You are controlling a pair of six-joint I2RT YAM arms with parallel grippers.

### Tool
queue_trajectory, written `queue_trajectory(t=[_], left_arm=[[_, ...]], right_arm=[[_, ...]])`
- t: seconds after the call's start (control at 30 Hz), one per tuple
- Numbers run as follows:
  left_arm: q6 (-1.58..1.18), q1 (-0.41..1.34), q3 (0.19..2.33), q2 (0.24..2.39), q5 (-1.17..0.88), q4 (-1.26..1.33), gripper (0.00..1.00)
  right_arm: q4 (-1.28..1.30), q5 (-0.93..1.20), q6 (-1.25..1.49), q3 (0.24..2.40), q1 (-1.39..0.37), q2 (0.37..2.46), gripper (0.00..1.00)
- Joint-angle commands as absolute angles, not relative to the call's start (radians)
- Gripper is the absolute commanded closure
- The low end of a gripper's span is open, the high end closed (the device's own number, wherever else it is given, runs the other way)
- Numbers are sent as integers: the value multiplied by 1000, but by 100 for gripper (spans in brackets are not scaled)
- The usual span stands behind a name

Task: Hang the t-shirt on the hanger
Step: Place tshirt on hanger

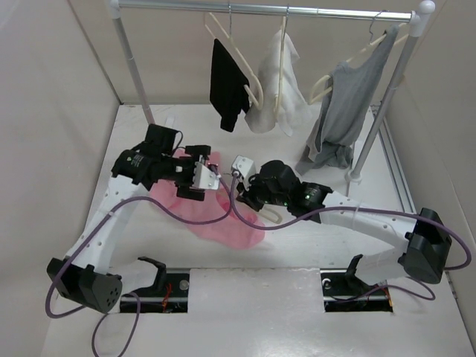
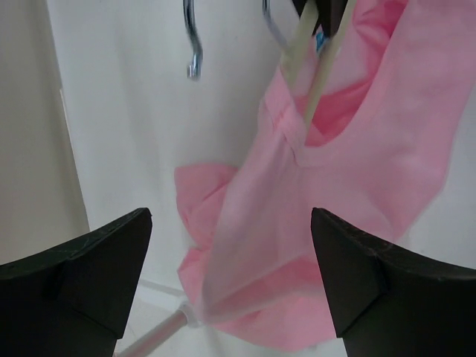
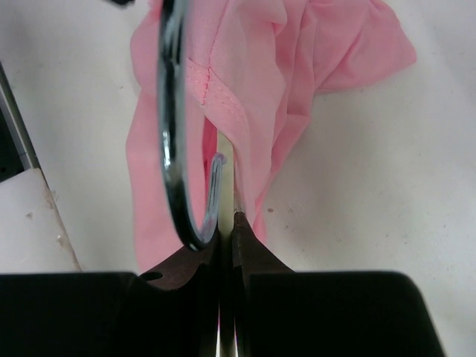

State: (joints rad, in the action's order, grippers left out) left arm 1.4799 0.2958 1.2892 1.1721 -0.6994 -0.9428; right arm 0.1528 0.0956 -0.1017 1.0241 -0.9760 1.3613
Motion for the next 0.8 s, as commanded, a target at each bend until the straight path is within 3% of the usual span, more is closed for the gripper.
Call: queue_trajectory(t=[0.0,0.13,0.43,0.5,0.53,0.57,0.7,0.77], left_arm=[[1332,426,1312,1160,-602,-898,14],[1264,518,1230,1180,-502,-805,12],[1299,509,1181,1270,-489,-784,37],[1313,509,1181,1314,-479,-825,67],[1313,509,1190,1315,-479,-825,67],[1313,509,1190,1337,-479,-848,80],[1313,509,1190,1347,-469,-868,99],[1313,509,1161,1333,-469,-868,100]], right_arm=[[107,124,-114,1077,-982,1373,100],[107,124,-114,1088,-982,1384,100],[107,115,-124,1097,-982,1371,100],[107,115,-124,1106,-982,1371,100],[107,115,-135,1106,-982,1371,100],[107,115,-135,1106,-982,1371,100],[107,115,-146,1106,-982,1371,100],[107,106,-146,1106,-982,1371,100]])
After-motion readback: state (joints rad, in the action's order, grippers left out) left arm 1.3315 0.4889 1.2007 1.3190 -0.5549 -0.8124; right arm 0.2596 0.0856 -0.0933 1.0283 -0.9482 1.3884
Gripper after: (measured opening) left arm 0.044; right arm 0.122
